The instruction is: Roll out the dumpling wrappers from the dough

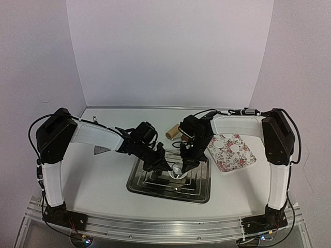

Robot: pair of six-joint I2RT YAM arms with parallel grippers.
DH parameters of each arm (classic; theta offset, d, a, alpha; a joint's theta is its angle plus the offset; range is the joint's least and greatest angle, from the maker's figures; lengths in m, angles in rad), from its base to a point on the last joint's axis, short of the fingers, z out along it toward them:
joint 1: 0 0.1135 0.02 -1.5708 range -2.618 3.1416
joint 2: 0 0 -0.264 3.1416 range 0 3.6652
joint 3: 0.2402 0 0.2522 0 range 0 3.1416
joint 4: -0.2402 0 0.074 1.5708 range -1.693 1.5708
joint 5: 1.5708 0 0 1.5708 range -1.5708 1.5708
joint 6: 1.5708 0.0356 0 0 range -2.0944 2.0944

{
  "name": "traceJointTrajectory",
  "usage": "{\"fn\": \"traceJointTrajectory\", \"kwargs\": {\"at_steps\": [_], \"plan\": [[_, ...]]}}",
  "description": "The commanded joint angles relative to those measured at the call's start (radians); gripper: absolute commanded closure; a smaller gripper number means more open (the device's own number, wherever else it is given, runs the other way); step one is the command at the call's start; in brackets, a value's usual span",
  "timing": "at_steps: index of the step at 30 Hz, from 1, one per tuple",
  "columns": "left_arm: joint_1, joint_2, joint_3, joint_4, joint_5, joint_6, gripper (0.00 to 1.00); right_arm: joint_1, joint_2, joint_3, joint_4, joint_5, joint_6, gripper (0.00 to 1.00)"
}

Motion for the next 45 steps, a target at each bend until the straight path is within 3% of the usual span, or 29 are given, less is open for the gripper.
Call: {"fn": "traceJointTrajectory", "kwargs": {"at_steps": [1, 29, 45], "plan": [[0.007, 0.004, -0.002, 0.067, 0.036, -0.002, 1.00, 0.001, 0.038, 0.034, -0.021, 0.021, 0.004, 1.00], [0.016, -0.012, -0.036, 0.147, 0.121, 0.047, 1.00, 0.008, 0.163, 0.060, -0.036, 0.054, 0.047, 1.00], [0.016, -0.058, -0.054, 0.231, 0.100, 0.058, 1.00, 0.020, 0.189, 0.069, -0.063, 0.089, 0.040, 1.00]]}}
